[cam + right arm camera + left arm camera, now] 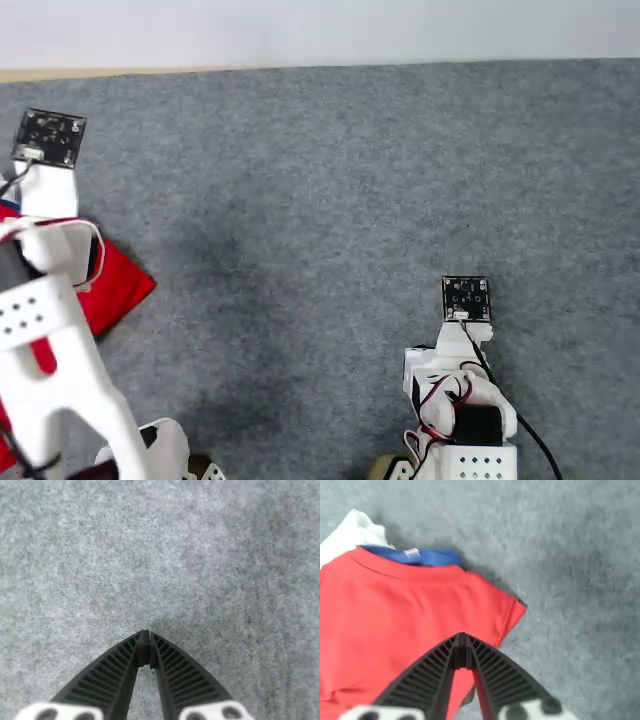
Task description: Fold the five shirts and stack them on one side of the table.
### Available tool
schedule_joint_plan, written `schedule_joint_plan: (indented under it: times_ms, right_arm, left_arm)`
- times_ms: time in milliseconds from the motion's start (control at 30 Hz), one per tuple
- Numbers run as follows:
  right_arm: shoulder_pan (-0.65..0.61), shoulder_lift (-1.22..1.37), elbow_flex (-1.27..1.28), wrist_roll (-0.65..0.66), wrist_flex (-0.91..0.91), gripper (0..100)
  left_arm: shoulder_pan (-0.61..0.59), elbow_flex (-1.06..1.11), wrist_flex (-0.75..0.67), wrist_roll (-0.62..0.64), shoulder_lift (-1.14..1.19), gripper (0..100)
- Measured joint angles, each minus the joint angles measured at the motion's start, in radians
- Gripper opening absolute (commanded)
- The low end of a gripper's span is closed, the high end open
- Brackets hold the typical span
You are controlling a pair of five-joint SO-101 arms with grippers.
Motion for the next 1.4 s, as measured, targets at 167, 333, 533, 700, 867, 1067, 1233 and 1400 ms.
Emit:
schedule_joint_plan:
  times_ms: [167, 333, 533, 700, 867, 1067, 1233, 1400]
  right_arm:
    - [0.000, 0.000, 0.000, 0.000, 0.000, 1.1]
    - [0.000, 0.000, 0.000, 0.000, 0.000, 1.1]
    - [0.000, 0.000, 0.000, 0.000, 0.000, 1.1]
    - [0.000, 0.000, 0.000, 0.000, 0.000, 1.1]
    - [0.000, 0.000, 0.000, 0.000, 0.000, 1.1]
    - [0.000, 0.000, 0.000, 0.000, 0.000, 1.0]
    - [0.002, 0.000, 0.000, 0.000, 0.000, 0.9]
    - [0.000, 0.000, 0.000, 0.000, 0.000, 0.9]
  left_arm:
    - [0.000, 0.000, 0.000, 0.000, 0.160, 0]
    - [0.000, 0.000, 0.000, 0.002, 0.244, 0]
    - [-0.002, 0.000, -0.044, 0.003, 0.273, 0]
    - [-0.002, 0.000, -0.075, -0.005, 0.321, 10]
    - [-0.002, 0.000, -0.075, -0.005, 0.393, 19]
    - [-0.034, 0.000, -0.091, -0.009, 0.450, 20]
    - [-0.069, 0.000, -0.143, -0.006, 0.502, 20]
    - [-0.075, 0.000, -0.170, -0.032, 0.562, 20]
